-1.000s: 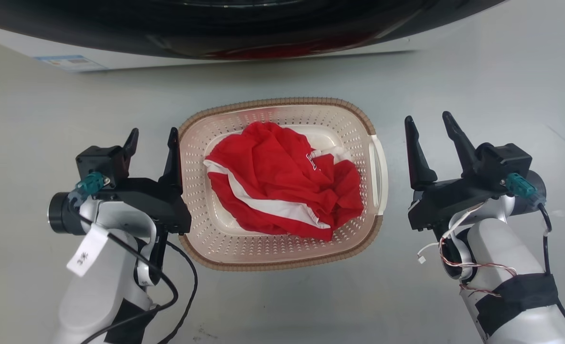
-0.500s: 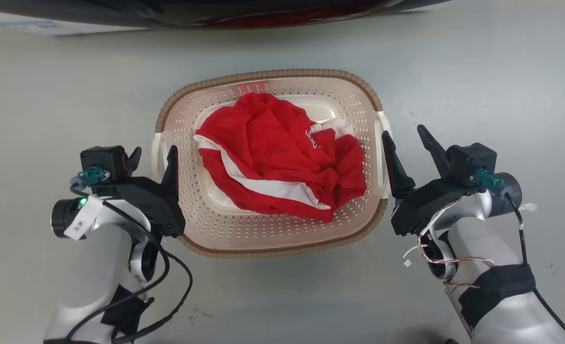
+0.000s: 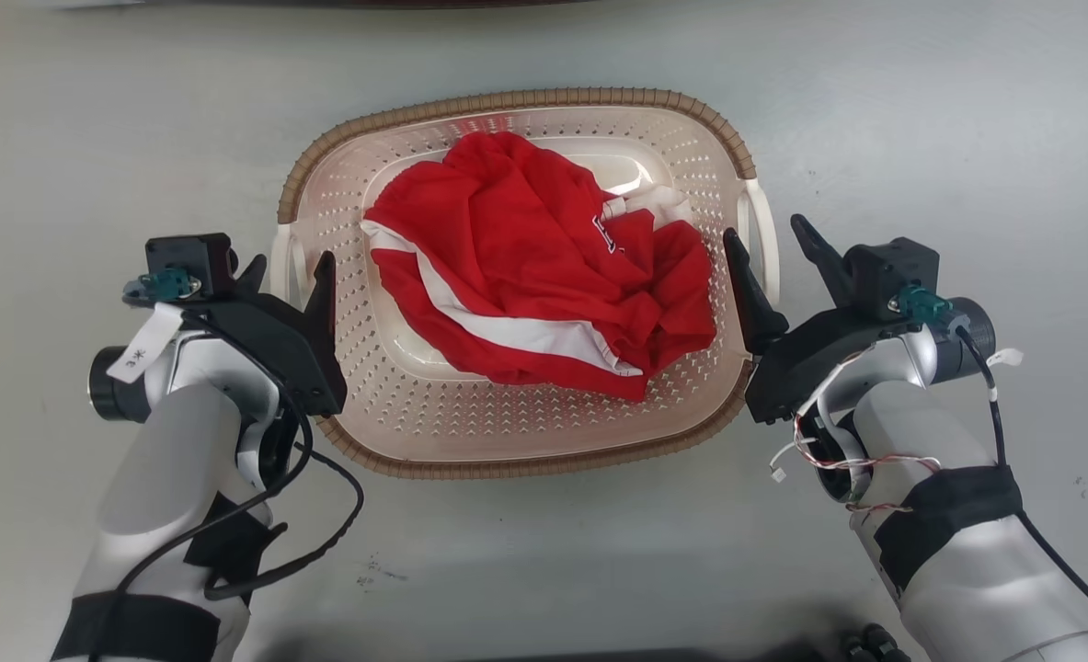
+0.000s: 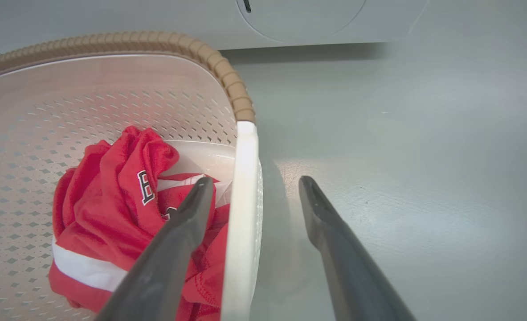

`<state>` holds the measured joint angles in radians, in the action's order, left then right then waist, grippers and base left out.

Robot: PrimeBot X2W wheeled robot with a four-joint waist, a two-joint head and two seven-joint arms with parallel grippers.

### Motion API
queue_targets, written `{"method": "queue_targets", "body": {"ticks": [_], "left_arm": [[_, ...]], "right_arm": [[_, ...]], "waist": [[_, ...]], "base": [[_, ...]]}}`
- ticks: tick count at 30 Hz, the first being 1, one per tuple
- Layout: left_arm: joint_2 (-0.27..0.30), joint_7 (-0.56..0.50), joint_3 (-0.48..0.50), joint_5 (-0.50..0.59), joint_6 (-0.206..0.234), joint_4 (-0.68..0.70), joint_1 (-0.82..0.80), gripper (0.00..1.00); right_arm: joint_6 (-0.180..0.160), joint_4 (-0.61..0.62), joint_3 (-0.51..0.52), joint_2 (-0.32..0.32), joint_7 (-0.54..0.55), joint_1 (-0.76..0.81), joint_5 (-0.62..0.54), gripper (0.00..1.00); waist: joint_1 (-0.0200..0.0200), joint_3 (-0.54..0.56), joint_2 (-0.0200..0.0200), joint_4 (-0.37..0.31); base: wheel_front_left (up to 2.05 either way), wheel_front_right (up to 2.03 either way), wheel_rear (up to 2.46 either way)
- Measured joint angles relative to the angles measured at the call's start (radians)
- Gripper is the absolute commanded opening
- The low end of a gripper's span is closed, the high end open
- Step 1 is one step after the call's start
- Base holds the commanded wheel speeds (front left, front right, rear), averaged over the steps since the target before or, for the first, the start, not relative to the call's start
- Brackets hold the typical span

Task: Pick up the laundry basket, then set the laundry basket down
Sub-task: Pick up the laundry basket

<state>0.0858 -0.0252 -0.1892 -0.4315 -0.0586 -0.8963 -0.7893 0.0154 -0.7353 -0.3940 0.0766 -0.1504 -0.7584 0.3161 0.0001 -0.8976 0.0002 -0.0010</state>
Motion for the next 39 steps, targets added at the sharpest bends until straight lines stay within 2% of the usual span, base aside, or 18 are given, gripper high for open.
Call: {"method": "queue_targets", "body": {"ticks": [4, 5, 6, 9, 13, 22, 39], "left_arm": [[0.000, -0.010, 0.000, -0.004, -0.004, -0.040, -0.028, 1.00], [0.000, -0.012, -0.001, -0.005, -0.012, -0.061, -0.038, 0.26], [0.000, -0.019, -0.004, -0.005, -0.012, -0.071, -0.043, 0.00], [-0.014, -0.018, -0.011, -0.005, -0.021, -0.089, -0.059, 0.00], [-0.018, -0.017, -0.012, -0.006, -0.022, -0.115, -0.074, 0.00], [-0.032, -0.008, -0.013, -0.014, -0.039, -0.174, -0.091, 0.00], [-0.063, -0.028, -0.011, -0.067, -0.057, -0.297, -0.104, 0.00]], "right_arm": [[0.004, -0.030, -0.008, -0.002, 0.000, -0.029, 0.002, 1.00], [0.013, -0.049, -0.009, -0.002, 0.000, -0.036, 0.006, 0.72], [0.013, -0.056, -0.009, -0.003, 0.000, -0.037, 0.012, 0.00], [0.033, -0.076, -0.016, -0.009, 0.000, -0.046, 0.019, 0.00], [0.029, -0.099, -0.015, -0.018, -0.002, -0.064, 0.024, 0.00], [0.046, -0.163, -0.025, -0.019, -0.009, -0.075, 0.046, 0.00], [0.083, -0.318, -0.036, -0.027, 0.009, -0.093, 0.072, 0.00]], "waist": [[0.0000, -0.016, 0.0000, 0.002], [0.0000, -0.019, 0.0000, 0.003], [0.0001, -0.020, 0.0000, 0.004], [-0.0001, -0.022, -0.0001, 0.006], [-0.0003, -0.021, -0.0003, 0.008], [-0.0002, 0.003, -0.0002, 0.011], [-0.0002, 0.131, -0.0002, 0.008]], "base": [[0.00, 0.00, 0.00], [0.00, 0.00, 0.00], [0.00, 0.00, 0.00], [0.00, 0.00, 0.00], [0.00, 0.00, 0.00], [0.00, 0.00, 0.00], [0.00, 0.00, 0.00]]}}
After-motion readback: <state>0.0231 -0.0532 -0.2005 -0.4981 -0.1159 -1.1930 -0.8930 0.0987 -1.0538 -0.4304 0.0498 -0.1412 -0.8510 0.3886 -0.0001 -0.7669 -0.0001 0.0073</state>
